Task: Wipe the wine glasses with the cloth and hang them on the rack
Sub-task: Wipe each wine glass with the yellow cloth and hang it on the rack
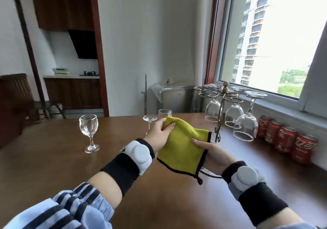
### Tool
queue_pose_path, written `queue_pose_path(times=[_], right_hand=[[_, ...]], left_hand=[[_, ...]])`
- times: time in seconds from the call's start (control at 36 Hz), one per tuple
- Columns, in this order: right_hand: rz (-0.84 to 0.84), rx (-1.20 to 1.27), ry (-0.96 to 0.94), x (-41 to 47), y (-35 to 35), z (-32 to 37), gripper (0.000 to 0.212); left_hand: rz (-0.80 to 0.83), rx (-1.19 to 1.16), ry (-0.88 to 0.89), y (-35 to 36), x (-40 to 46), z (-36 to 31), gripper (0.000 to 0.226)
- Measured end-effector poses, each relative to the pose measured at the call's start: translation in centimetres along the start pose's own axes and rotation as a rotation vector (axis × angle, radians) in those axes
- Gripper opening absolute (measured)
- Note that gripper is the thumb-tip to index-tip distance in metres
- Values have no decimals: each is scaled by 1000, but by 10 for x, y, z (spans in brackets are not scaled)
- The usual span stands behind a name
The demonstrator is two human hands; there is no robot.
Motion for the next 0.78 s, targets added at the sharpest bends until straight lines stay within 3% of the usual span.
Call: queue_pose_path(times=[0.11, 0.36, 0.56, 0.78], right_hand=[[-8, -18, 48, 30, 27, -10, 34], [-222, -4, 68, 83, 39, -8, 28], [-308, -18, 73, 111, 27, -10, 29], [-341, -59, 90, 136, 14, -11, 30]], left_hand=[[-30, 13, -45, -45, -5, 21, 13], [-197, 304, -156, -116, 21, 74, 13], [-190, 407, -268, -117, 54, 99, 35], [-74, 284, -329, -87, 90, 117, 47]])
Point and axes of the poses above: each hand's wrist, its own x-axis towards the middle knuckle, its own y-axis out of the palm, z = x × y, the point moved 4 cm from there along x, towards the middle knuckle, and after that the axes turned 2 degrees about y, right-handed, at the moved point
